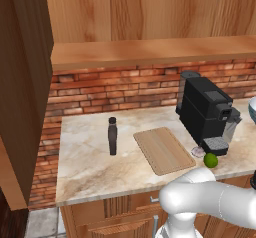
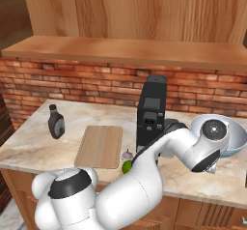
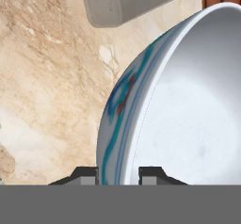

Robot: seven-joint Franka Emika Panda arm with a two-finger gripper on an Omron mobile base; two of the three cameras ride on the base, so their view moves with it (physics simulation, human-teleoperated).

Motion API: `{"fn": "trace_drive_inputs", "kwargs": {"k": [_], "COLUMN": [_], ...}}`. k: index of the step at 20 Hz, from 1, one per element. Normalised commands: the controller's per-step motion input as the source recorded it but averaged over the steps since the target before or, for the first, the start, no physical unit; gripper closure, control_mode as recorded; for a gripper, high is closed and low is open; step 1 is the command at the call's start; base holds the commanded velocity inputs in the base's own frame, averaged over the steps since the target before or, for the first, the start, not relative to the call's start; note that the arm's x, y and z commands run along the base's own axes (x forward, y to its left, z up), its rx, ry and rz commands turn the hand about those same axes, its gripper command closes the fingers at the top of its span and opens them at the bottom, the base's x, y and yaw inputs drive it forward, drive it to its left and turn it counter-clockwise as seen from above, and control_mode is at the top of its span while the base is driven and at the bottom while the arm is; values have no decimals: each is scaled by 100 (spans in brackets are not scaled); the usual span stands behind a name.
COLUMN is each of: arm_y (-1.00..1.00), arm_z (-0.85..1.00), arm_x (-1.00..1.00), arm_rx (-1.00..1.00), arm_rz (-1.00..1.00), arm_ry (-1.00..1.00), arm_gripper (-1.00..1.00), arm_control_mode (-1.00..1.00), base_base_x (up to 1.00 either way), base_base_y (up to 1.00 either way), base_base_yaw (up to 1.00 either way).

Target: Open the cabinet. Place the bowl and condiment on the counter. Then place the lime and garlic on the cutting board.

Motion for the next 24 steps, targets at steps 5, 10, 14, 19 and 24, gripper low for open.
{"fn": "trace_drive_inputs", "kwargs": {"k": [5, 10, 14, 19, 24], "arm_y": [-16, -13, -12, -11, -14], "arm_z": [-31, -26, -26, -26, -24], "arm_x": [6, 10, 14, 15, 17], "arm_rx": [0, 0, 0, 0, 0], "arm_rz": [0, 0, 0, 0, 0], "arm_ry": [0, 1, 1, 3, 4], "arm_gripper": [100, 100, 100, 100, 100], "arm_control_mode": [-100, -100, -100, -100, -100], "base_base_x": [0, 0, 0, 0, 0], "base_base_y": [0, 0, 0, 0, 0], "base_base_yaw": [0, 0, 0, 0, 0]}}
